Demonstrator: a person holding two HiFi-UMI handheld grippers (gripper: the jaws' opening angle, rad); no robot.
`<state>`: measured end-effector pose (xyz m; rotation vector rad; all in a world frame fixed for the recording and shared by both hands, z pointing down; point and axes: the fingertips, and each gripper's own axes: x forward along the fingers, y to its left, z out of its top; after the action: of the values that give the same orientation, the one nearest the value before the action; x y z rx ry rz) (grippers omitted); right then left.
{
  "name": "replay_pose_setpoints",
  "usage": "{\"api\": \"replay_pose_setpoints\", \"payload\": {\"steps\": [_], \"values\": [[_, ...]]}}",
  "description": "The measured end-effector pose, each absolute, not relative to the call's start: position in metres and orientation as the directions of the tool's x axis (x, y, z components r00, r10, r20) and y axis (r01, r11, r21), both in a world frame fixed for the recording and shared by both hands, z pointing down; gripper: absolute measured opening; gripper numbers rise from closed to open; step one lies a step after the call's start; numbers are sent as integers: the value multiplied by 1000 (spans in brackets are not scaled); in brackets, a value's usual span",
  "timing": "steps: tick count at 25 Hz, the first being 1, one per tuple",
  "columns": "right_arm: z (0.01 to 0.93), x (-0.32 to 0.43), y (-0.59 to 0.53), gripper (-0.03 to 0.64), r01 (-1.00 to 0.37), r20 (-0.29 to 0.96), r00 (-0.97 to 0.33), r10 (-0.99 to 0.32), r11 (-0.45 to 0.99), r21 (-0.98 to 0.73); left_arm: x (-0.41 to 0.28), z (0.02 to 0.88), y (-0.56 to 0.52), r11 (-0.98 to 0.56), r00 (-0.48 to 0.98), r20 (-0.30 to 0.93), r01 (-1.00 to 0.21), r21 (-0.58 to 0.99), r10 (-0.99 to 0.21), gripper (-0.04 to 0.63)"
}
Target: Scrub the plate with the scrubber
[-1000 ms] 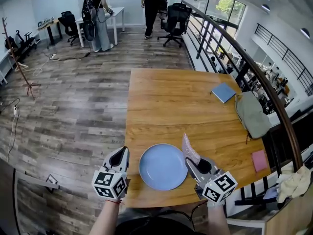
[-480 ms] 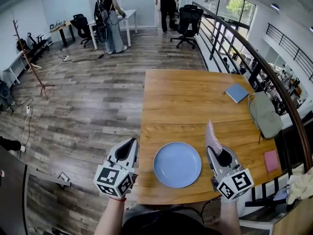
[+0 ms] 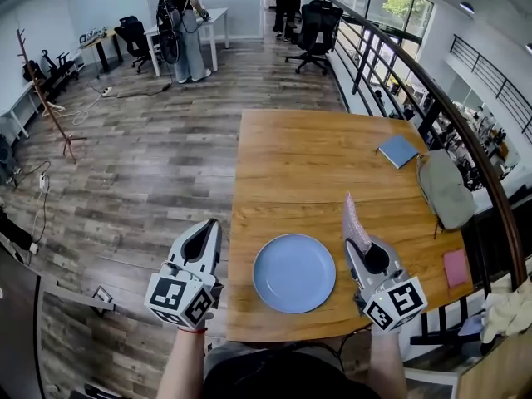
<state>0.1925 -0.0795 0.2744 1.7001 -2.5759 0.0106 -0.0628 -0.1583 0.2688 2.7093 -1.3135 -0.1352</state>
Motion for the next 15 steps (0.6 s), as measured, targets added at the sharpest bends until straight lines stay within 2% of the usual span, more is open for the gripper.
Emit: {"api": "replay_pose_setpoints", "payload": {"steps": [7,12,15], "values": [[273,195,-83,86,-919,47,-389,-920,391,45,-64,268,-162,-598,605,-18,-781,180,-796,-3],[275,199,-84,86,-925,42,-377,-925,378,39,-53,266,-159,-603,606,28,-794,81,-795,-3],[276,197,-83,86,-923,35,-381,-924,383,39,-50,265,-158,-611,615,30,-787,87,-788,-3]]}}
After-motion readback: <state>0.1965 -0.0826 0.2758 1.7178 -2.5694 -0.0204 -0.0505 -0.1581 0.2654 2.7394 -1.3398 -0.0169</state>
